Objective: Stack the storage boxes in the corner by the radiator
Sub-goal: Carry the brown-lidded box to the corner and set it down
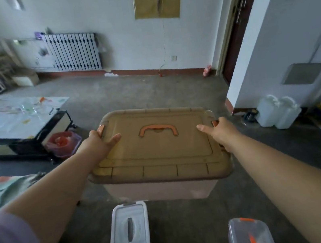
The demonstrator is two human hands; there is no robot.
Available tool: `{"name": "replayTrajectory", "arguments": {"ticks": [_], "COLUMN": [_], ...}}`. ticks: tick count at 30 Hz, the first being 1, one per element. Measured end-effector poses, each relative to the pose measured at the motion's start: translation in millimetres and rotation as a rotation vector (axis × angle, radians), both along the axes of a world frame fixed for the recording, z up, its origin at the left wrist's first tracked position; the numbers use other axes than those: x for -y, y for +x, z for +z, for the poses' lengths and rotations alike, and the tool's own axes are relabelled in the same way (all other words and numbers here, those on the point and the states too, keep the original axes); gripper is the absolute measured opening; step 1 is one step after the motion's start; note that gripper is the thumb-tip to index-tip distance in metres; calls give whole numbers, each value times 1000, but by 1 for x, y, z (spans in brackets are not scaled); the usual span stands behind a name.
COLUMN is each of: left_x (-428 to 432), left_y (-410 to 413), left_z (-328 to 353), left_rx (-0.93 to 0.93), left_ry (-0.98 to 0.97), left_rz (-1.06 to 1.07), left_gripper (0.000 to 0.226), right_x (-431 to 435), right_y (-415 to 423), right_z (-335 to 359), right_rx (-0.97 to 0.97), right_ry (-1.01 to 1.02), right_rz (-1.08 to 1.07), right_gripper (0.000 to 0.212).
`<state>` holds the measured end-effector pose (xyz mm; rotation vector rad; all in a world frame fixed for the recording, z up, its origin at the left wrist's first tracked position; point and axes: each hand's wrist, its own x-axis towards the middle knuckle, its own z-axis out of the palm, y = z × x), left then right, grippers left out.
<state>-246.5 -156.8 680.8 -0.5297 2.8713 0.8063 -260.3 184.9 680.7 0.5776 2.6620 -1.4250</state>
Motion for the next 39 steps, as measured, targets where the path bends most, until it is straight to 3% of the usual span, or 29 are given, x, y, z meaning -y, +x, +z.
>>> {"name": "replayTrajectory", "arguments": {"ticks": [4,8,12,16,22,27,33,39], "left_x": [-20,-46,-59,-57,-14,40,106,169], "left_y": [-44,-98,-157,-211,-307,-424,-558,-681], "left_z": [26,43,57,65,60,59,84,92], "left_rx": [5,-43,-95,-89,-92,-137,-152,-60], "left_ry": [-44,-93,71,44,69,118,155,112], "left_rz": [-1,-12,145,260,297,311,345,413], "left_gripper": [87,63,81,89,79,51,93,90], "right_x": [-18,-42,-59,-55,-11,45,112,187], "right_y": [-54,-130,-215,-295,-412,-531,-666,-810], "right_z": [22,45,73,89,79,73,98,102], "right_rx": [-48,-74,-88,-102,-92,-63,-85,-95], "right_ry": [20,-18,12,7,-35,-67,-114,-154], "right_rz": [41,129,241,347,439,449,430,452], "right_gripper": [84,78,82,91,90,93,89,72]}}
